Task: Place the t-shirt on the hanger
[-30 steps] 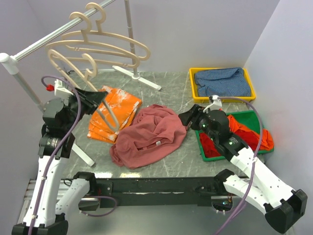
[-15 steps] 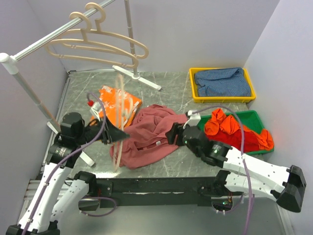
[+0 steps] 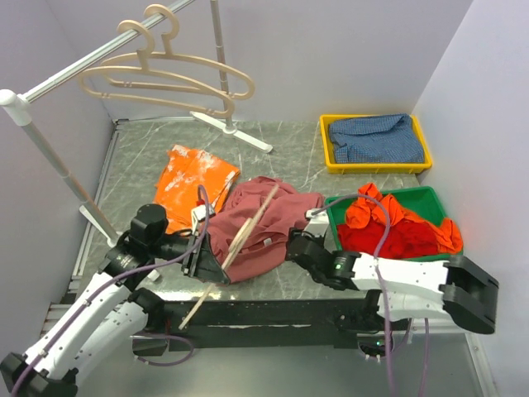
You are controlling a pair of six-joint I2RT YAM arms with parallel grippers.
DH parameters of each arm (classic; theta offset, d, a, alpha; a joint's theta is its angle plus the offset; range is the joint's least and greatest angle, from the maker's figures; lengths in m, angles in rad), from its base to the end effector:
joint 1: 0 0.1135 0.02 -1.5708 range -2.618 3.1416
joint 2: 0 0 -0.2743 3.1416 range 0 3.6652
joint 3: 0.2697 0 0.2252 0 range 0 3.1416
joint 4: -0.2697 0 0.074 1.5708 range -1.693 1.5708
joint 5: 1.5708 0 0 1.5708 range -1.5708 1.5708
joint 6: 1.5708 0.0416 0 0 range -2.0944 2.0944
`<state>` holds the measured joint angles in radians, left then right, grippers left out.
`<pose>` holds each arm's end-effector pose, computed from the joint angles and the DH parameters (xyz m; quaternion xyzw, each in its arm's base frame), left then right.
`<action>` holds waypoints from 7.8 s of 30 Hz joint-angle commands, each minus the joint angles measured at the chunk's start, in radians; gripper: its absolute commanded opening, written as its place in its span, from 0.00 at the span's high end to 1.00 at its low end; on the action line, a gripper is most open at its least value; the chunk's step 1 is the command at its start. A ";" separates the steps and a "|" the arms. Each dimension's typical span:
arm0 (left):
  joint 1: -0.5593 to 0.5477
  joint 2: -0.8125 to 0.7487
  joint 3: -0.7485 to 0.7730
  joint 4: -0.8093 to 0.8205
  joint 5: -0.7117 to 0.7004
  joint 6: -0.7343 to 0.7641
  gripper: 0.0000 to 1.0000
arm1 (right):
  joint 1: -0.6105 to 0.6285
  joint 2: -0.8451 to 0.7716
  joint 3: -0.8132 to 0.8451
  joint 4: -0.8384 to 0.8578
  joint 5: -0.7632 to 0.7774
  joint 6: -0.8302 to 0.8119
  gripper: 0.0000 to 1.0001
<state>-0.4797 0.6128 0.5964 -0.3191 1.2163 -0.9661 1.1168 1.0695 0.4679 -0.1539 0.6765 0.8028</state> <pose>0.0682 -0.0794 0.2986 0.1600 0.7291 -0.6637 0.0483 0.1017 0.1491 0.2077 -0.0055 0.8760 0.1316 0.4641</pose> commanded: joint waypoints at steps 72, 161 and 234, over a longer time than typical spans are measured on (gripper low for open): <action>-0.197 0.338 -0.035 0.351 -0.064 0.124 0.99 | -0.100 -0.003 0.558 -0.242 -0.124 -0.174 0.96; -0.166 0.645 0.135 0.390 -0.423 -0.036 0.61 | -0.249 -0.049 0.043 0.746 -0.621 -0.608 1.00; -0.384 0.694 0.258 -0.150 -1.298 0.156 0.99 | -0.189 -0.036 0.012 0.800 -0.275 -0.640 1.00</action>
<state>-0.8955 1.4422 0.8829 -0.4759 -0.1089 -0.8074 0.9215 1.0191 0.4091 0.5755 0.2504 0.1806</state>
